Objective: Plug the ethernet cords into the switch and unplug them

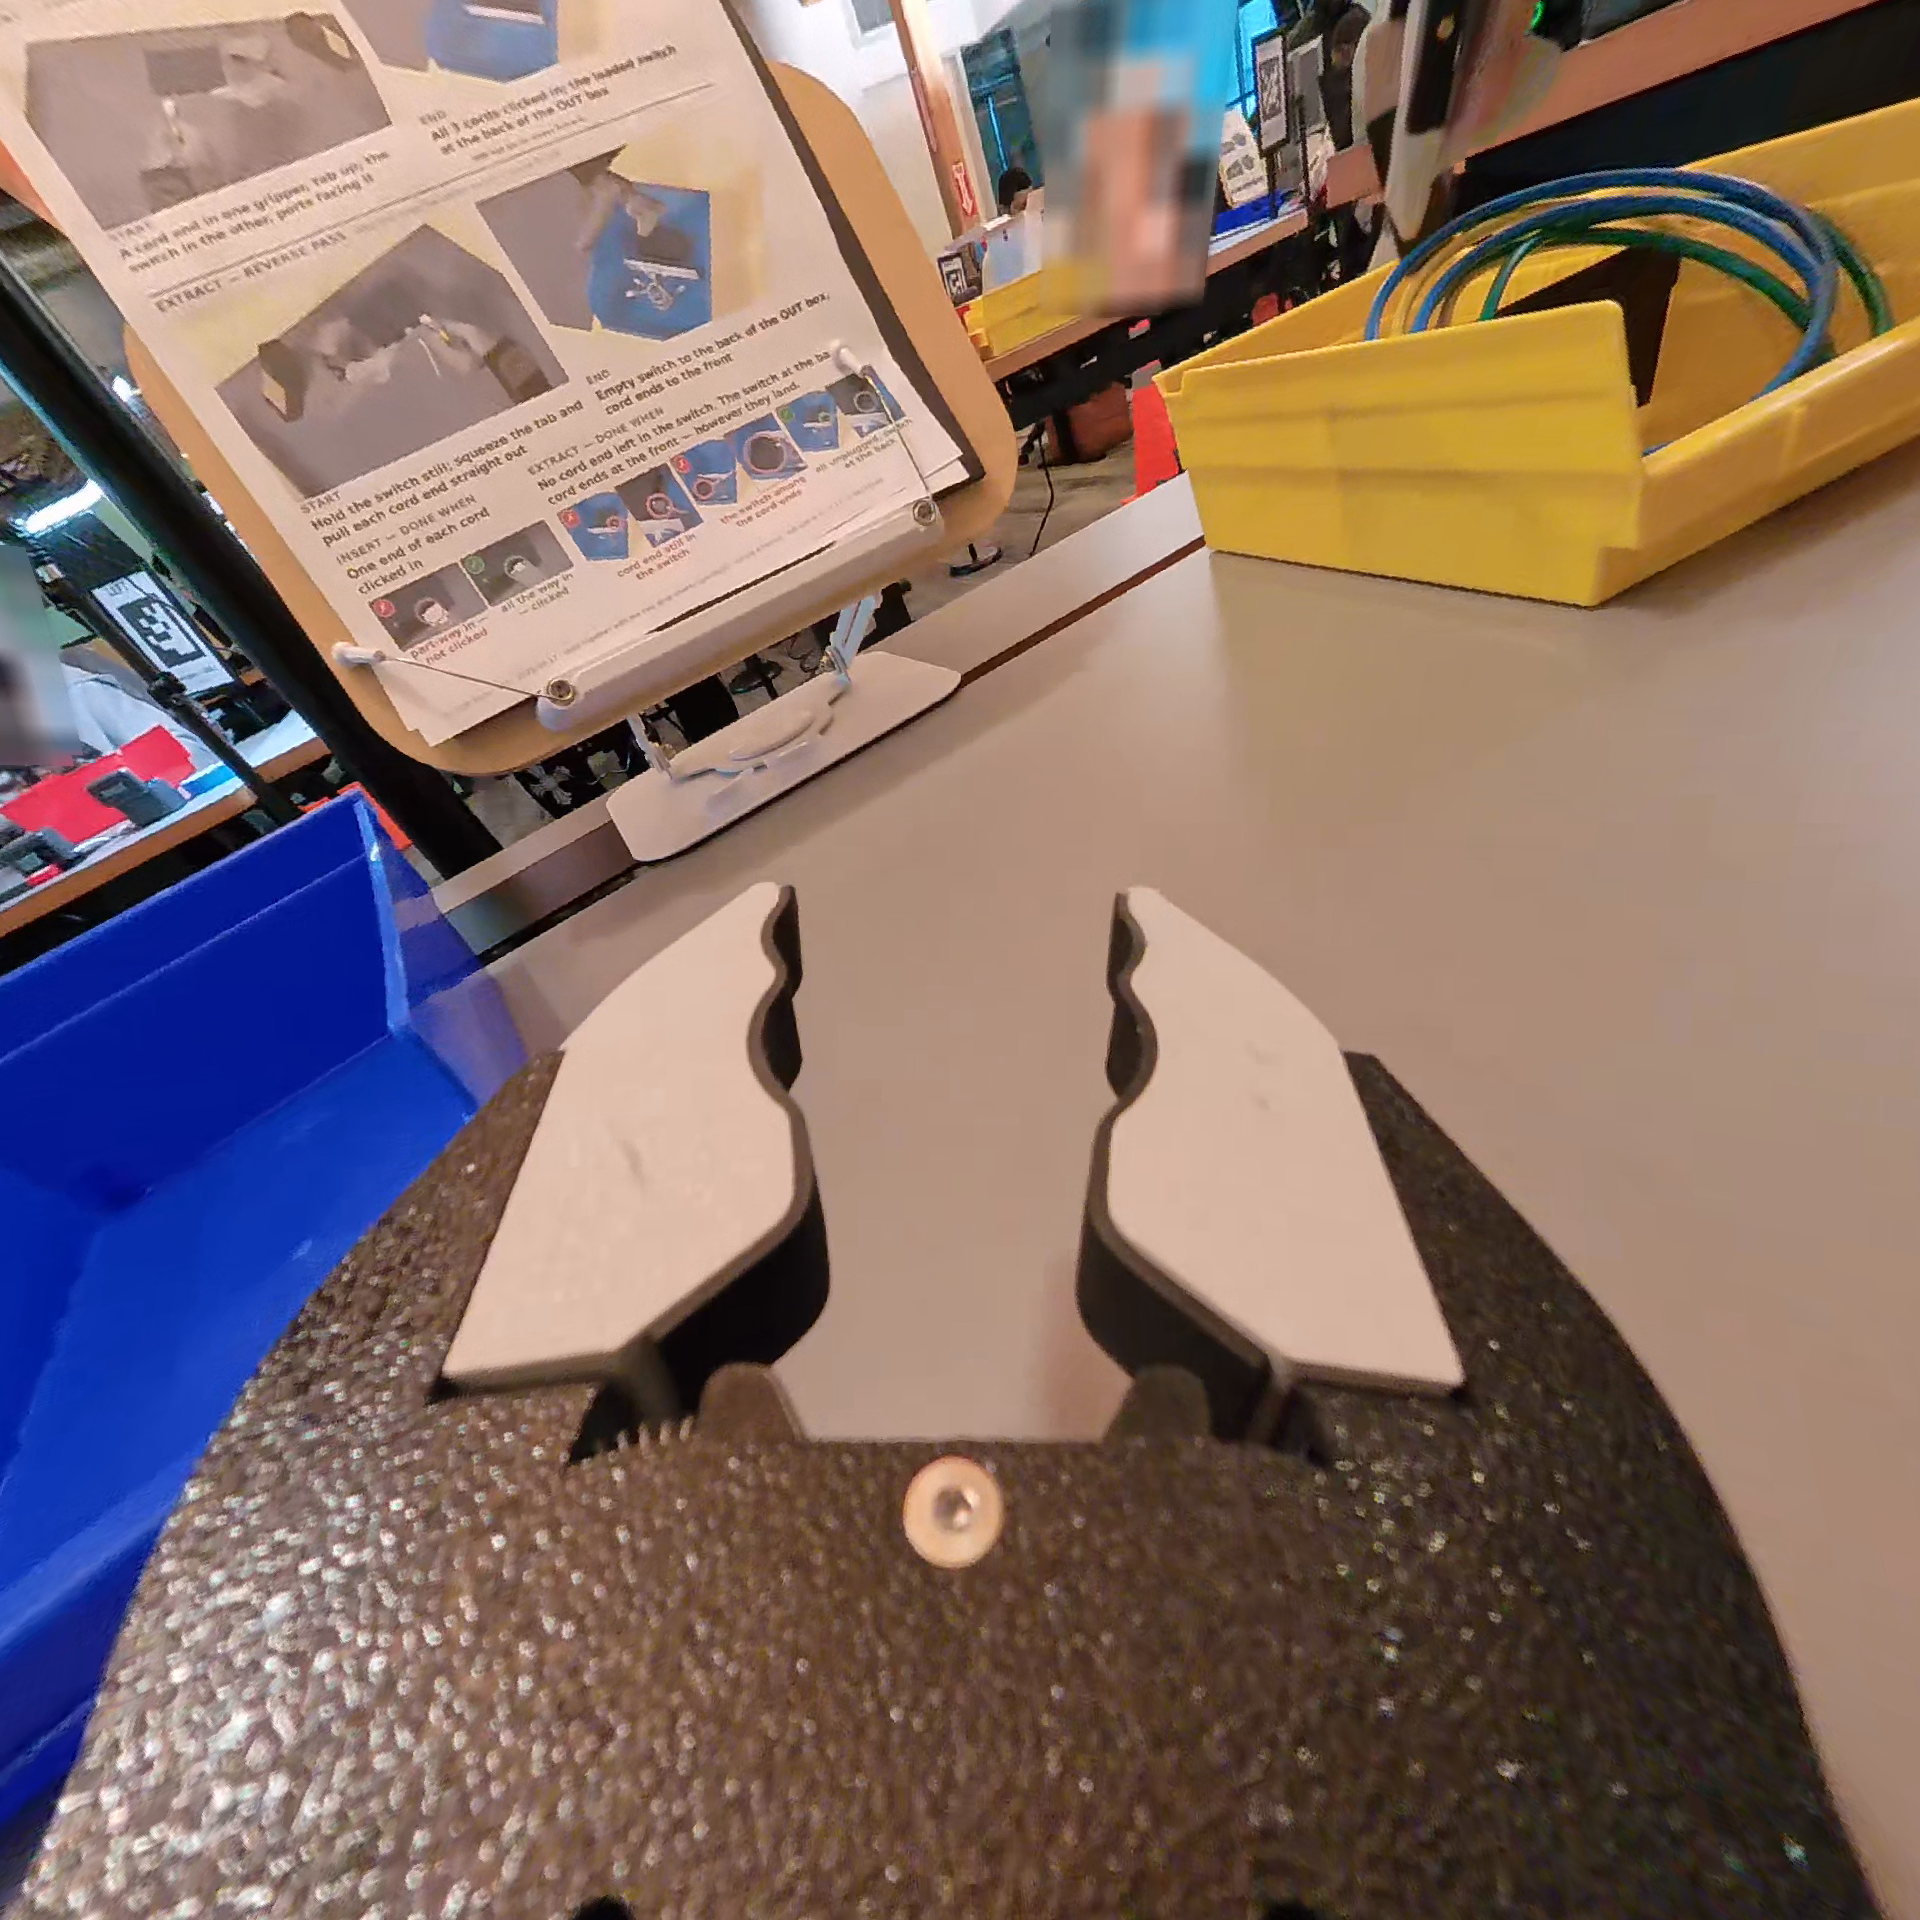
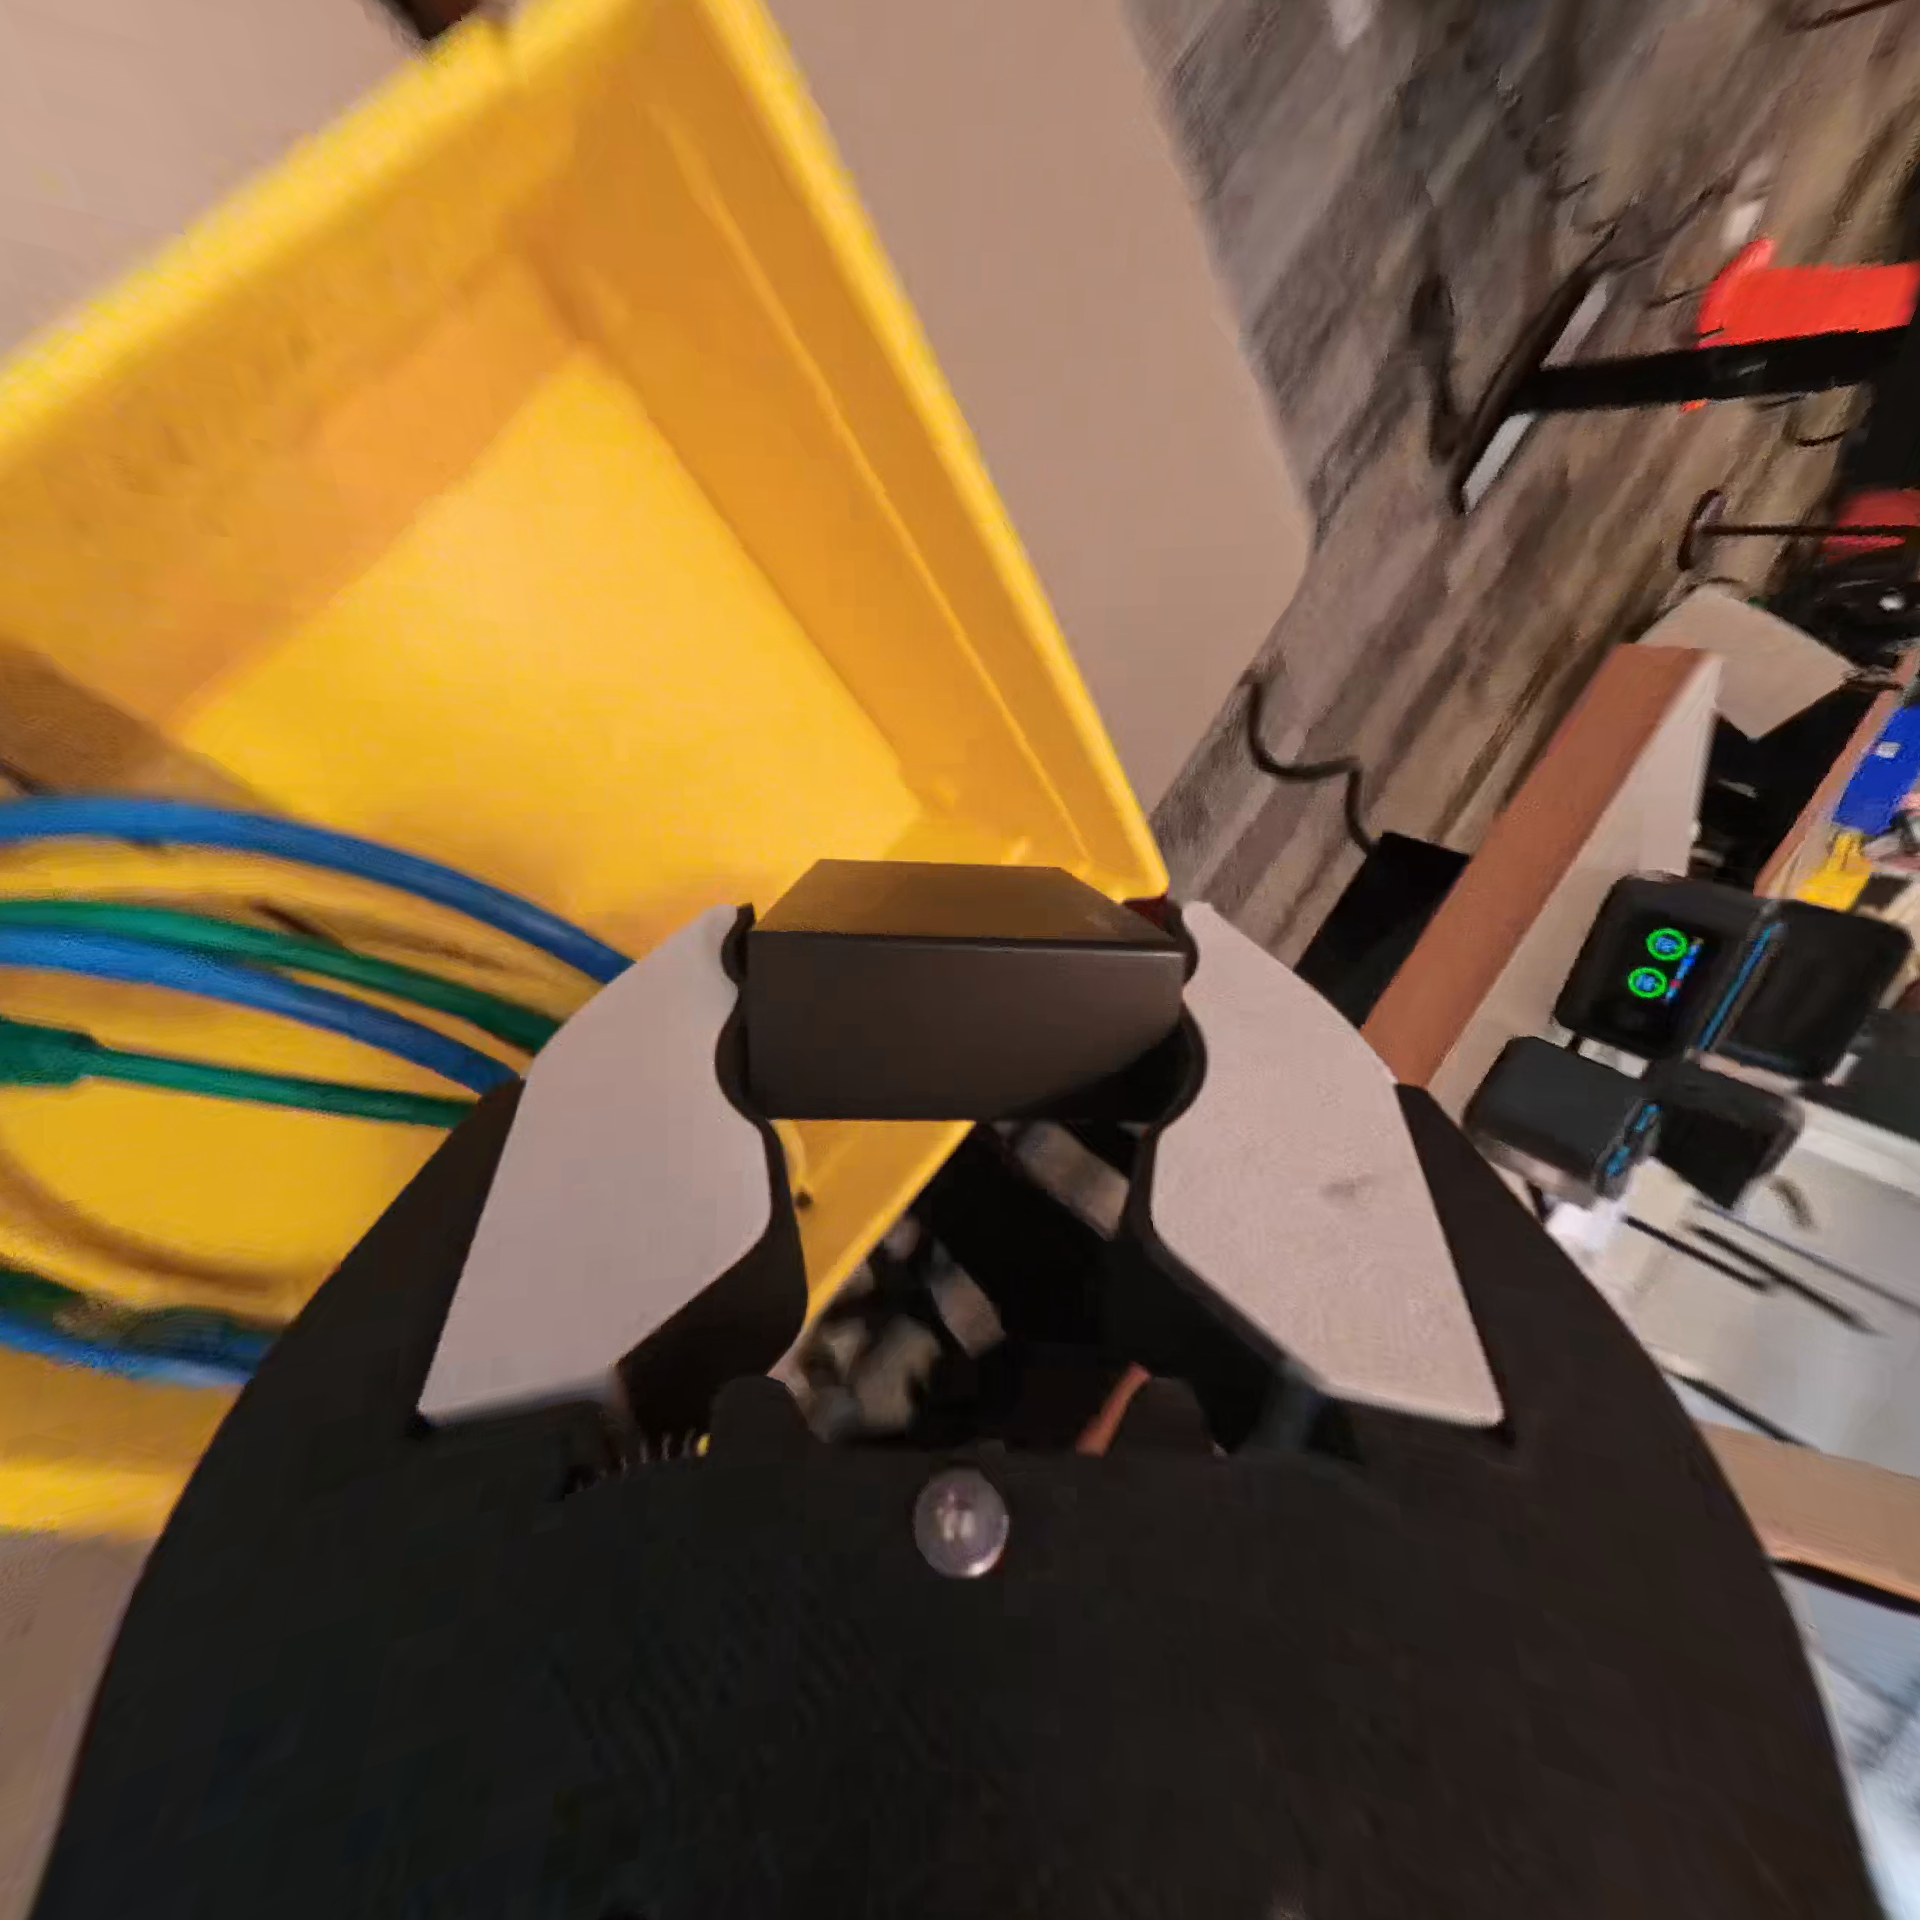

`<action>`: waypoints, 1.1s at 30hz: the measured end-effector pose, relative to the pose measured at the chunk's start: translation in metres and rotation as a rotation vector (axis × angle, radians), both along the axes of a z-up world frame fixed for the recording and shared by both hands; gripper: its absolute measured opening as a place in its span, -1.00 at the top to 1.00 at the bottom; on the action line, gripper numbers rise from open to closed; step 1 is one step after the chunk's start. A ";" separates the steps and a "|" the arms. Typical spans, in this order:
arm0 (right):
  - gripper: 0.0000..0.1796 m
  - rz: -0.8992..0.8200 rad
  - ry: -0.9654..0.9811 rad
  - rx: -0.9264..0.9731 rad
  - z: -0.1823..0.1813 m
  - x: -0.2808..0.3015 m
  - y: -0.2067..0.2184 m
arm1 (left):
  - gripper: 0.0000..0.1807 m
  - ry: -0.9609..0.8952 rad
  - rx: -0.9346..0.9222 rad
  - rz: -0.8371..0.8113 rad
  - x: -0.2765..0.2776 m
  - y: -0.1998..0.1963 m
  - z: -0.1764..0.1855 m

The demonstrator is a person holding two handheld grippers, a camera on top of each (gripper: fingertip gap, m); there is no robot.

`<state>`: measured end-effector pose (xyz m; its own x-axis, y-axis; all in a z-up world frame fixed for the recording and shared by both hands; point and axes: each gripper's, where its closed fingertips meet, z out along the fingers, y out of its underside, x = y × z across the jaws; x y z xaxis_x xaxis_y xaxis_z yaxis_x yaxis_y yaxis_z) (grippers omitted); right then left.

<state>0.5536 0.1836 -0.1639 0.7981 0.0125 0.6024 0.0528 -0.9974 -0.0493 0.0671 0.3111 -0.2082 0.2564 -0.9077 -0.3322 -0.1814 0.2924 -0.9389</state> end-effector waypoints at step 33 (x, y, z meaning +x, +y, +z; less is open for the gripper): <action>0.24 0.105 0.046 1.131 0.035 -0.198 -0.141 | 0.39 0.168 -0.192 -0.262 0.062 -0.073 -0.010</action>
